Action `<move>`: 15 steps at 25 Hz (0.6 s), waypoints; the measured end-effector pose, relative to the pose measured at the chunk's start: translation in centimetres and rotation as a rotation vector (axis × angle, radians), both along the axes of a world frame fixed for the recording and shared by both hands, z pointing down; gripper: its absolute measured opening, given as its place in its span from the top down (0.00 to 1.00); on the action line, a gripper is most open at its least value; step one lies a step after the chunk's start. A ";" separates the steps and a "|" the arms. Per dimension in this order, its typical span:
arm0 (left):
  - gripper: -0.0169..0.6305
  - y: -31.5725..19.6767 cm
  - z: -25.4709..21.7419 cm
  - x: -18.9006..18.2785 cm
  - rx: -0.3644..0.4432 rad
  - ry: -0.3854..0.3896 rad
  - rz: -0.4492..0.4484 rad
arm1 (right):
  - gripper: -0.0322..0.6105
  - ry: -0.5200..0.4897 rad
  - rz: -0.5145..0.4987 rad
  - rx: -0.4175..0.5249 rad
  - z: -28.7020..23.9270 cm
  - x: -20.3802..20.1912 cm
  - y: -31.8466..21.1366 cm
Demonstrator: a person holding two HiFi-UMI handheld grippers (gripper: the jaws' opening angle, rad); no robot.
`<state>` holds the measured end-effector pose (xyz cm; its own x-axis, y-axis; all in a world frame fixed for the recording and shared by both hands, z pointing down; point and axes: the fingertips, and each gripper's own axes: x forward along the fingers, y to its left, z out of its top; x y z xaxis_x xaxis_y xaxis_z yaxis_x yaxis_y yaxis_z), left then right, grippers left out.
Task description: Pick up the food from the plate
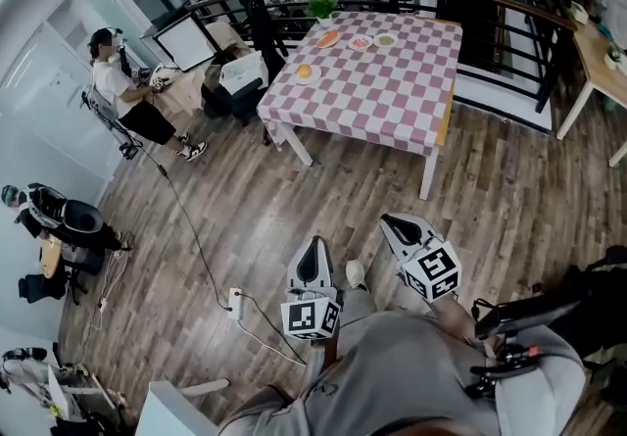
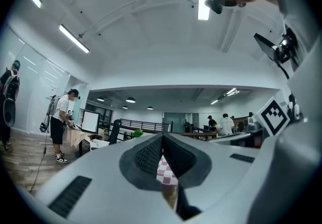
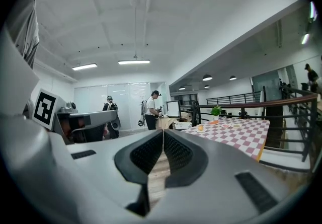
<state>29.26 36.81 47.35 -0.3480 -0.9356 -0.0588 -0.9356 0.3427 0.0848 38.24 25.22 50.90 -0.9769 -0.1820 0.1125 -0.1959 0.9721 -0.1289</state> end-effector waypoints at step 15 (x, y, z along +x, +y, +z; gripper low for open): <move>0.96 -10.3 -1.2 -16.1 0.023 -0.011 0.137 | 0.92 0.037 0.060 0.017 -1.1 -16.9 -8.5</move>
